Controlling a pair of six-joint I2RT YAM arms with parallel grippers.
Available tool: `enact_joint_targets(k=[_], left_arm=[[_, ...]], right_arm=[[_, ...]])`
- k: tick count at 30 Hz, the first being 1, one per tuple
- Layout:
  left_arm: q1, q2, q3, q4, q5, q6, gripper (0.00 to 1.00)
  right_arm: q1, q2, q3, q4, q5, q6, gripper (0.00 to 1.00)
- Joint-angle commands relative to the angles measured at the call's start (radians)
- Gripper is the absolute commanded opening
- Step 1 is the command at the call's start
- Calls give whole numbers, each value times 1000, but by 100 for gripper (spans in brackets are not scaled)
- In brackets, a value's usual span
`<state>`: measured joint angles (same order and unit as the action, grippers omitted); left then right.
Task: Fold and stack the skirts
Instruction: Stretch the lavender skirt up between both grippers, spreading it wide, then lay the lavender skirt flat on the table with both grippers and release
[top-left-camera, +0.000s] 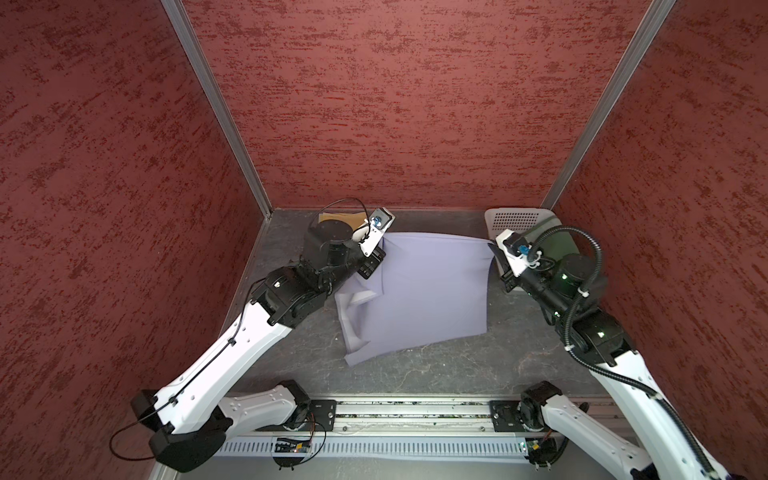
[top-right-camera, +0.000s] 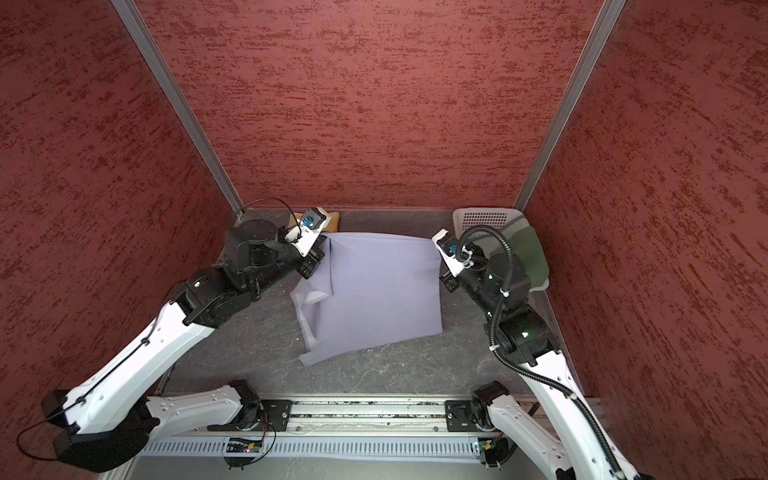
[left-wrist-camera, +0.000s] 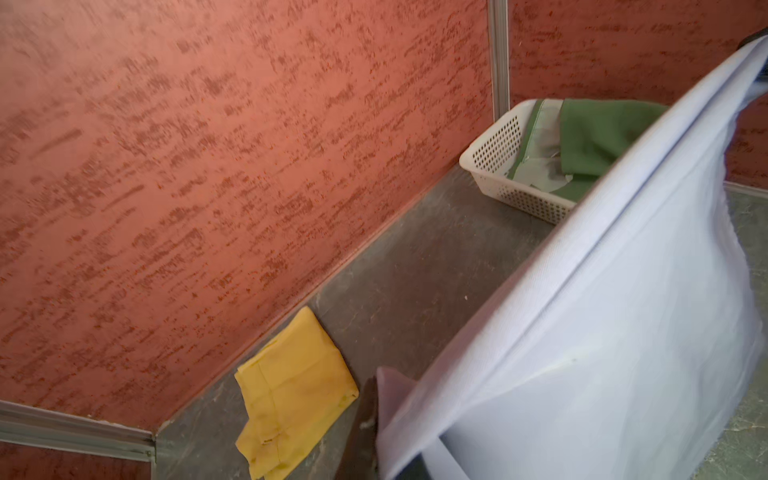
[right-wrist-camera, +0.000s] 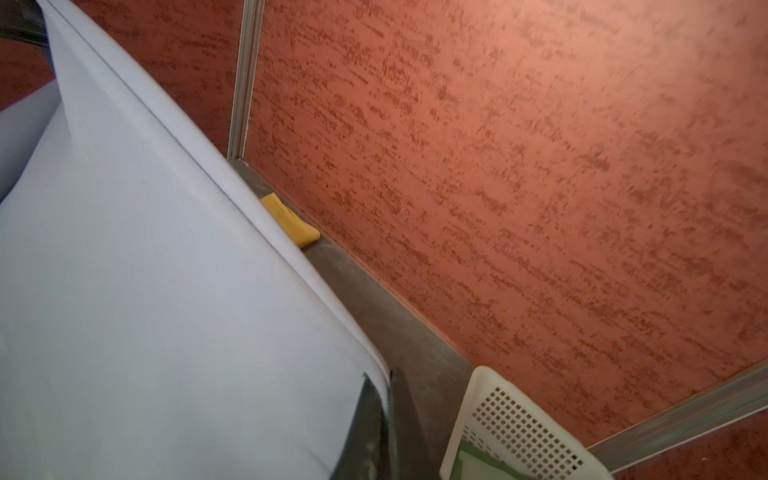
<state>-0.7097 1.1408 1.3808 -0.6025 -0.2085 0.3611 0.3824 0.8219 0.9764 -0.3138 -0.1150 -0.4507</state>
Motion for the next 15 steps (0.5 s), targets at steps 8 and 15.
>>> enact_joint_targets(k=[8, 15], left_arm=[[163, 274, -109, 250, 15, -106, 0], [194, 540, 11, 262, 20, -116, 0]], right_arm=[[-62, 297, -144, 208, 236, 105, 0], [-121, 496, -106, 315, 240, 135, 0]])
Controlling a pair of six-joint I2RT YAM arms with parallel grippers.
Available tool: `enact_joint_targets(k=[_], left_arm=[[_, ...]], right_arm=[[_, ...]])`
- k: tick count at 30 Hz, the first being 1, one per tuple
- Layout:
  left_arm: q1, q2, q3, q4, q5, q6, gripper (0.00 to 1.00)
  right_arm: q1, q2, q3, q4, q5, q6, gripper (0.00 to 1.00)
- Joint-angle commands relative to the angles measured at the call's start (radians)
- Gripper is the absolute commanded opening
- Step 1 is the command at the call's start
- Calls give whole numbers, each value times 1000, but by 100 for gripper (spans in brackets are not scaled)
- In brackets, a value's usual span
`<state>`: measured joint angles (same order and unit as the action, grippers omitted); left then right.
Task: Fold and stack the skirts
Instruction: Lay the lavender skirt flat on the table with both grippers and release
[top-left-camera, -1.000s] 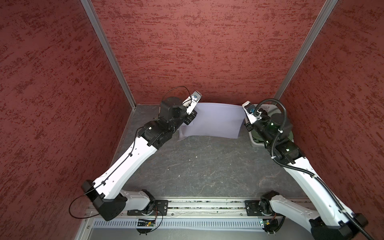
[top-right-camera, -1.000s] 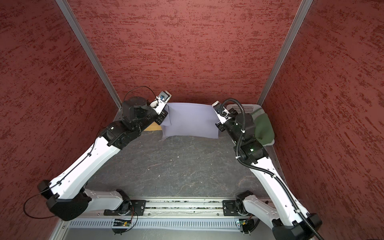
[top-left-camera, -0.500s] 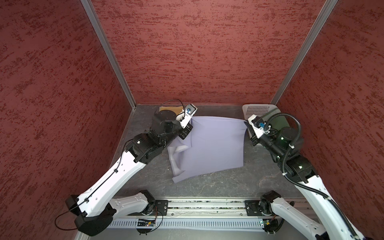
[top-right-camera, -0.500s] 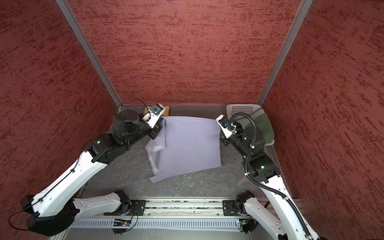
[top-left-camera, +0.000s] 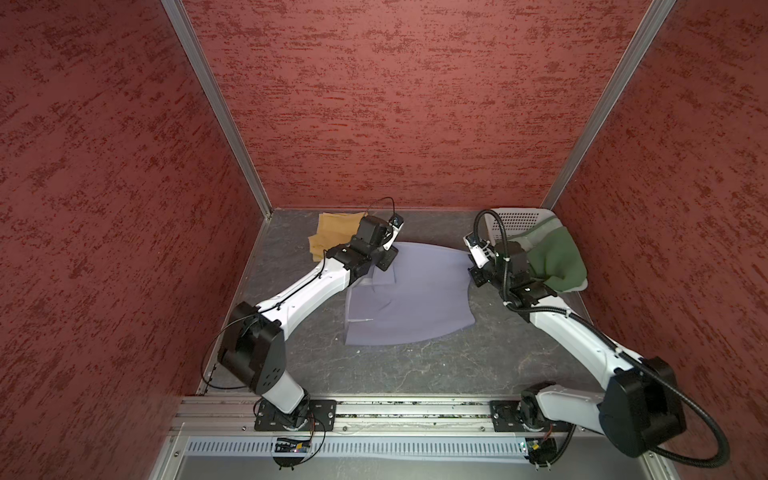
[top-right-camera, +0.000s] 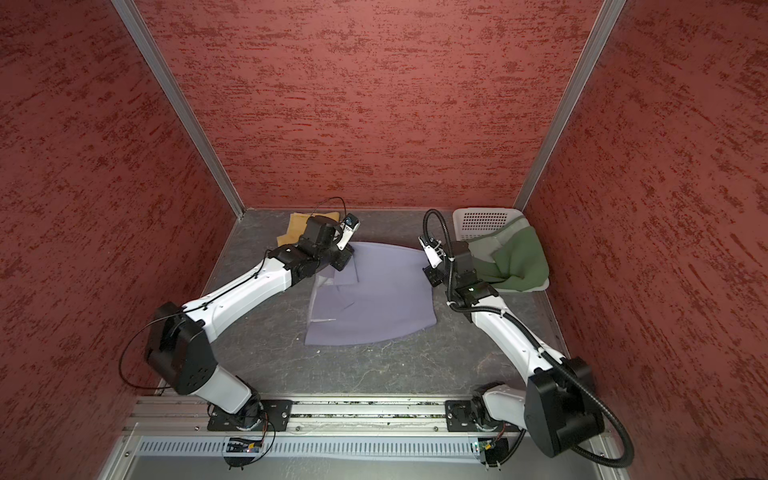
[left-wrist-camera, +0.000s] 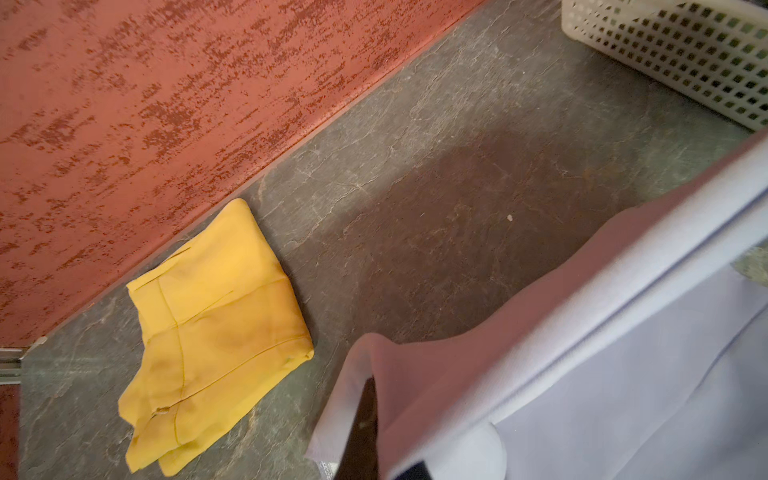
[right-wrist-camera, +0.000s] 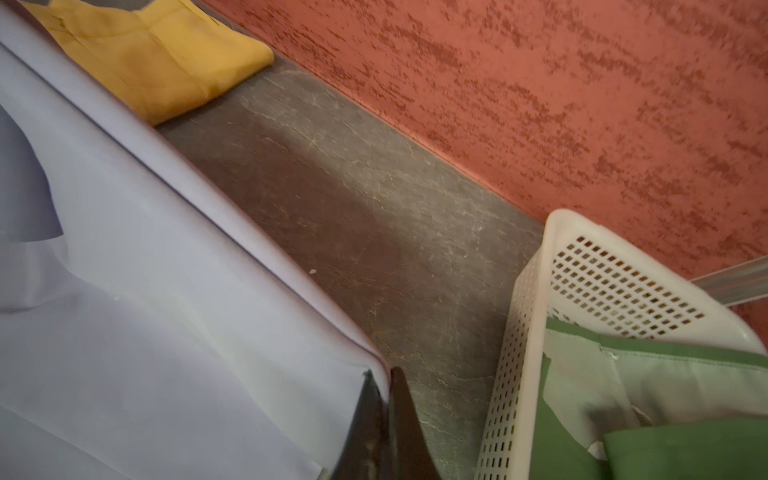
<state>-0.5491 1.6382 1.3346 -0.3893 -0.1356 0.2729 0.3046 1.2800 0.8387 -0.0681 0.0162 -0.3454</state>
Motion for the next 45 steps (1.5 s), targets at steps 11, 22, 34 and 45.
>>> enact_joint_targets(k=[11, 22, 34, 45], left_arm=[[35, 284, 224, 120, -94, 0, 0], [53, 485, 453, 16, -182, -35, 52], [101, 426, 409, 73, -213, -66, 99], [42, 139, 69, 73, -152, 84, 99]], right_arm=[[-92, 237, 123, 145, 143, 35, 0], [-104, 426, 244, 142, 166, 75, 2], [-110, 526, 347, 173, 141, 73, 60], [-109, 318, 171, 154, -95, -219, 66]])
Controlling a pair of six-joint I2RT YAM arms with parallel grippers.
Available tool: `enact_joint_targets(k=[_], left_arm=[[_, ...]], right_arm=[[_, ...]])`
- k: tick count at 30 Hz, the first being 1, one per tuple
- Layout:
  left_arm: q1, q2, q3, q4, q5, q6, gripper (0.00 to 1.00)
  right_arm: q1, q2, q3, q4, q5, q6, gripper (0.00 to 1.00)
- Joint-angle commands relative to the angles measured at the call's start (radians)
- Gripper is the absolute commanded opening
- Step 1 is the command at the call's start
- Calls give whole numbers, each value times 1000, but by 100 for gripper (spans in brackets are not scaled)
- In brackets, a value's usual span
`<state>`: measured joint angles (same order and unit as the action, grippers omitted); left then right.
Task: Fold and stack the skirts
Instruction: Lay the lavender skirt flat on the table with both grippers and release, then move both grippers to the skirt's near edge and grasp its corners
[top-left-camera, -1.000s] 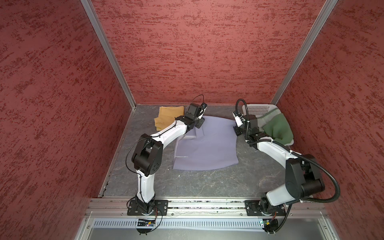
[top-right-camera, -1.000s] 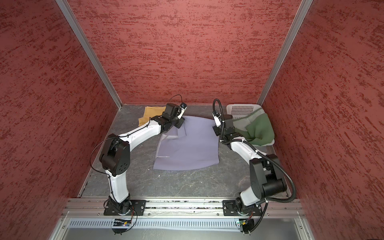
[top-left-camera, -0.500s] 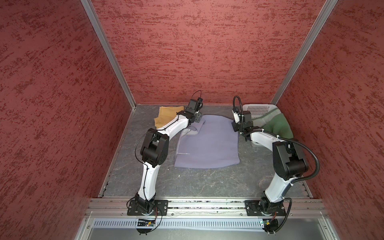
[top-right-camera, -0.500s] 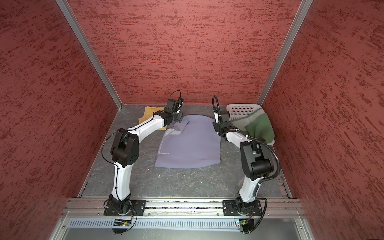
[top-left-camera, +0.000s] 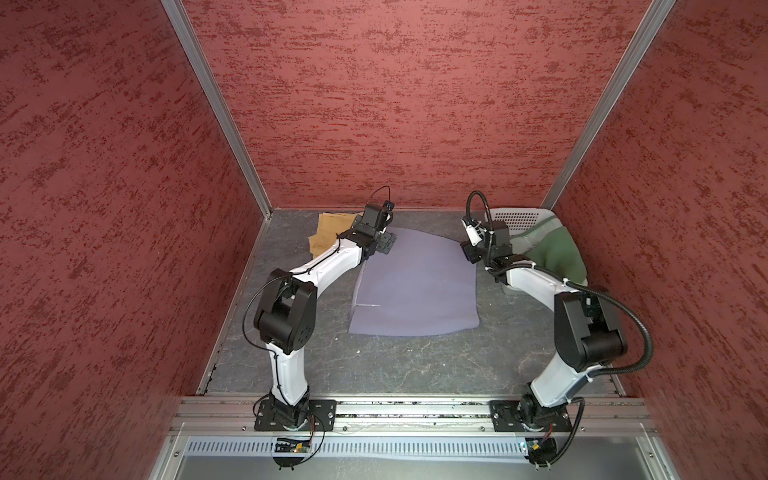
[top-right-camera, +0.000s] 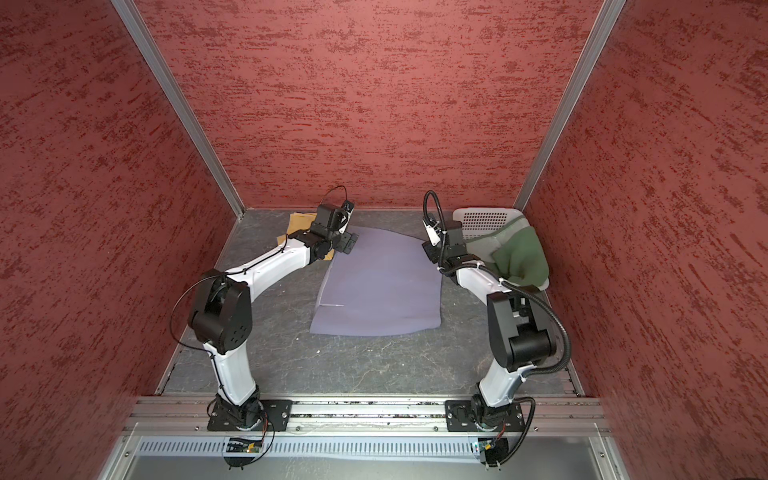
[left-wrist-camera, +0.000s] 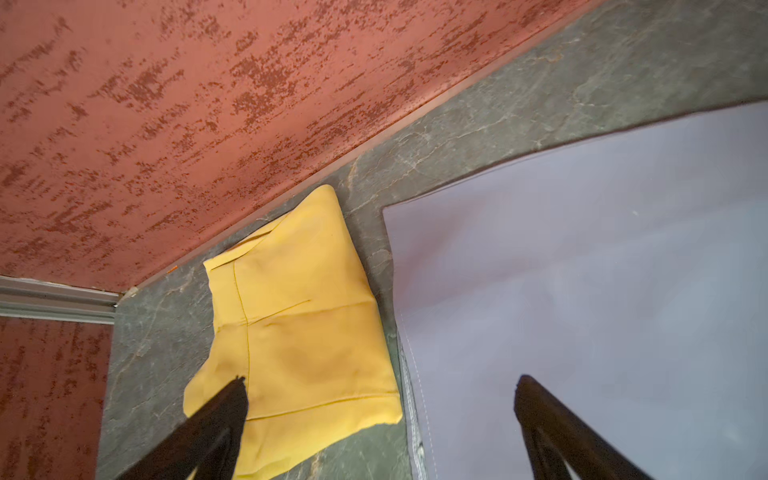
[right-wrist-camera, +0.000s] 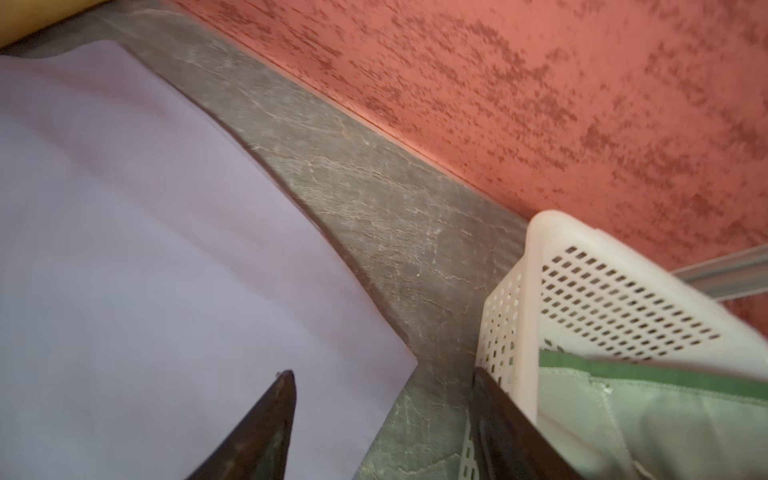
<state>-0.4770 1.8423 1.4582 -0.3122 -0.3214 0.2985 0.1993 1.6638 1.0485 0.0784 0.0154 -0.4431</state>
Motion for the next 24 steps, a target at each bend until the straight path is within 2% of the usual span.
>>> enact_joint_targets(k=[1, 6, 9, 17, 20, 24], left_arm=[[-40, -94, -82, -27, 39, 59, 99], [-92, -226, -193, -133, 70, 26, 99], [-117, -292, -244, -197, 64, -58, 99], [-133, -458, -440, -254, 32, -397, 99], [-135, -505, -517, -263, 19, -507, 100], [-135, -540, -573, -324, 14, -630, 98]], right_arm=[[-4, -91, -59, -8, -119, -161, 66], [-3, -235, -200, -34, -261, -340, 65], [-1, -309, -259, -94, -317, -413, 65], [32, -409, -345, -270, -245, -481, 64], [67, -434, -383, -309, -260, -551, 61], [106, -437, -397, -293, -296, -560, 59]])
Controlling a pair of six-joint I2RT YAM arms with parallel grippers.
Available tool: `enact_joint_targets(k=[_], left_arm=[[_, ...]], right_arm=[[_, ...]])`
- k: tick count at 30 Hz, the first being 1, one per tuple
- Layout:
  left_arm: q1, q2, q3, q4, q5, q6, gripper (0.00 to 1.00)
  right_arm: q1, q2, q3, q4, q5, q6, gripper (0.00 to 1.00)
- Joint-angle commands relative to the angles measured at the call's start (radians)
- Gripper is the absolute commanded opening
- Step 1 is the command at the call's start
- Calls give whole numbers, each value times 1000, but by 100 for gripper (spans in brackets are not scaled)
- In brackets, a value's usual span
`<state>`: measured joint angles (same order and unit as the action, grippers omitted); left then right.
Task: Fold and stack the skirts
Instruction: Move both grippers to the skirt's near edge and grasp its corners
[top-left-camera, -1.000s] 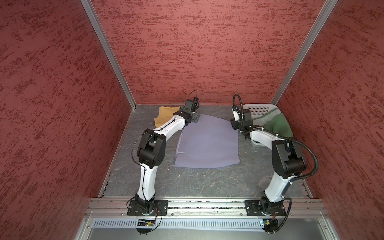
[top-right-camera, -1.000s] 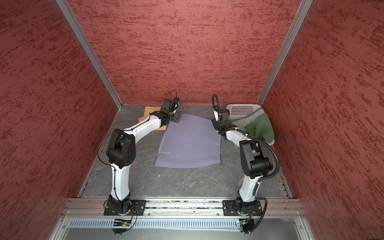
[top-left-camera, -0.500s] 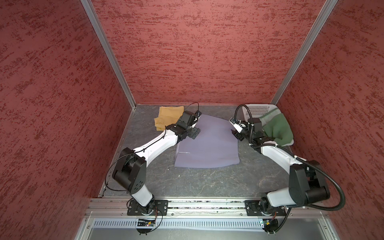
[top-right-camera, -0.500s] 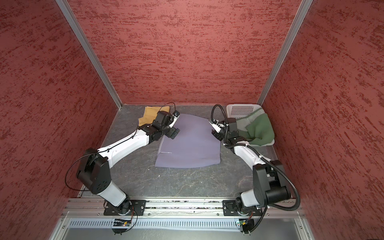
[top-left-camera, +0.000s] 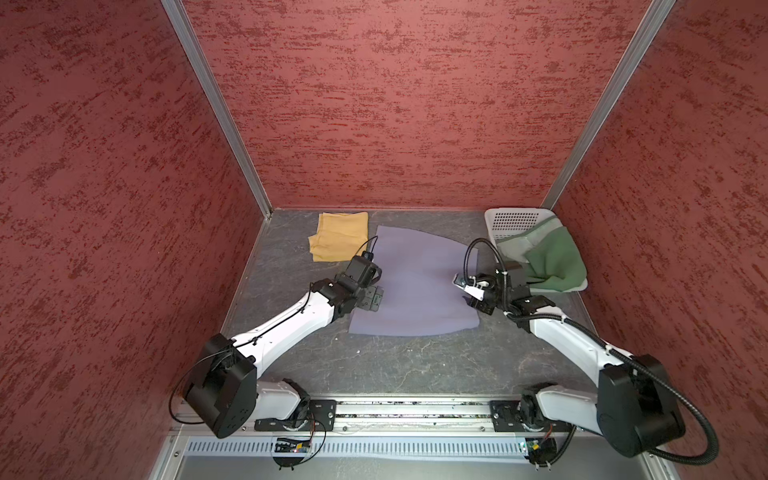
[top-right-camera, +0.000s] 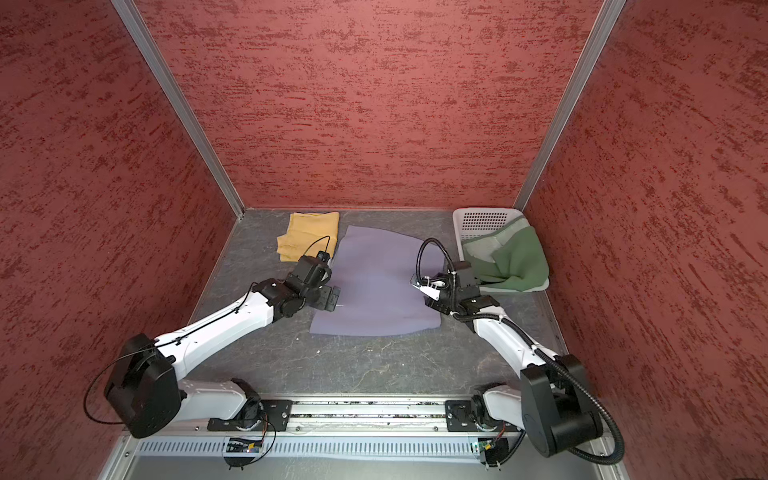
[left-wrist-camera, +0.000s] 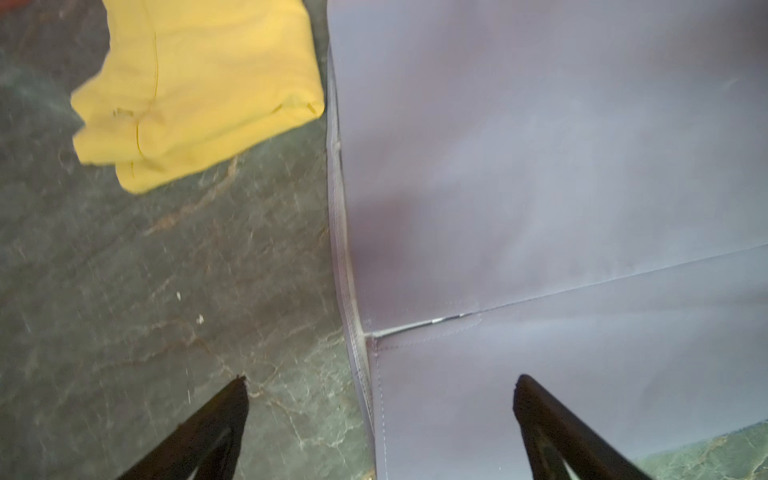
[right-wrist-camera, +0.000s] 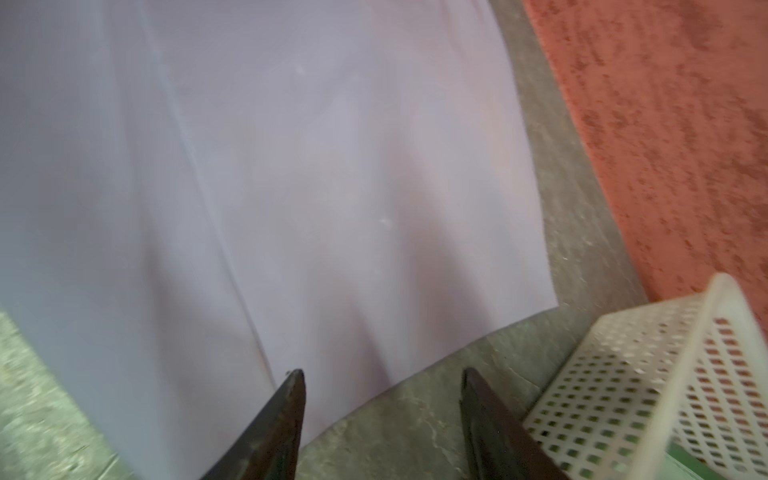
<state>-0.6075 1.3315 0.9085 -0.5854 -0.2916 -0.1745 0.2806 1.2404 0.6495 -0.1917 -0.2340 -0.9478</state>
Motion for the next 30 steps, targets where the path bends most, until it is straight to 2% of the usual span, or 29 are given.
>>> enact_joint_targets(k=[1, 6, 11, 17, 23, 30], left_arm=[[-5, -39, -33, -67, -17, -180, 98], [-3, -127, -110, -105, -3, -326, 97], [1, -206, -189, -103, 60, -424, 93], [3, -245, -281, -56, 144, -498, 82], [5, -230, -346, 29, 170, -545, 71], [38, -144, -371, 136, 189, -560, 60]], right_arm=[[35, -10, 4, -27, -53, -59, 59], [78, 28, 3, -25, -48, -58, 57], [86, 68, 12, -4, -59, -81, 50], [88, 97, 26, 17, -81, -95, 47], [88, 115, 37, 15, -86, -107, 38], [88, 128, 59, 6, -93, -115, 32]])
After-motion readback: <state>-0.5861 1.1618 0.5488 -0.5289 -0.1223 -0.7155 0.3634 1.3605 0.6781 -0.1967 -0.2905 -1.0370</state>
